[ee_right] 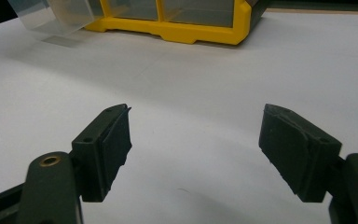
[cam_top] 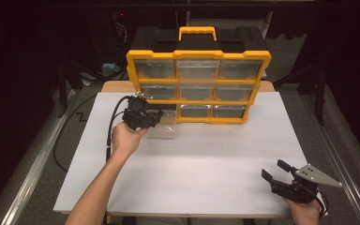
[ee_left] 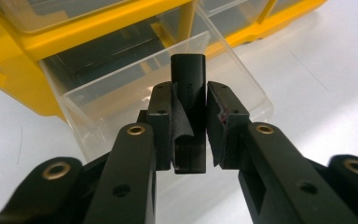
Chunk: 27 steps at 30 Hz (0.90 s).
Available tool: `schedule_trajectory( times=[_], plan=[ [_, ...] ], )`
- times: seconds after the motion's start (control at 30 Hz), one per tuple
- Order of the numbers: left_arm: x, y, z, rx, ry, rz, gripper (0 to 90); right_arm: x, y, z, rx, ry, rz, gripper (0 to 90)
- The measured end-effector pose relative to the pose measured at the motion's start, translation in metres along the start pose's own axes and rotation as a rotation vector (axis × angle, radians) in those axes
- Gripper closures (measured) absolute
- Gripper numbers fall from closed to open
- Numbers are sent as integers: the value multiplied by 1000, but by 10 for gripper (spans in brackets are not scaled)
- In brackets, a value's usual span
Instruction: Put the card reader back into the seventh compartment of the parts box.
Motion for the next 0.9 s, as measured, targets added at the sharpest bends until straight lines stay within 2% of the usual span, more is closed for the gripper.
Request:
schedule_trajectory(
  times=[0.2, 0.5, 0.67, 0.9],
  plan=[
    [-7, -2, -3, 6, 23, -7, 729, 0, 0, 0, 2, -1, 1, 253],
    [-12, -8, -6, 3, 21, -27, 725, 0, 0, 0, 2, -2, -2, 253],
    [-11, -7, -5, 1, 18, -27, 648, 0, 0, 0, 3, -1, -3, 253],
    [-6, -1, -4, 15, -1, -23, 592, 0, 0, 0, 2, -1, -1, 253]
  ],
)
Point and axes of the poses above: each handheld gripper's, and its own axes: y roughly backward along the jaws, z roughly out of its underside, x roughly to its right, the point moved 10 cm from there along -y, roughly forward along the jaws, and after that the axes turned 10 degrees about z, right-handed, at the moved point
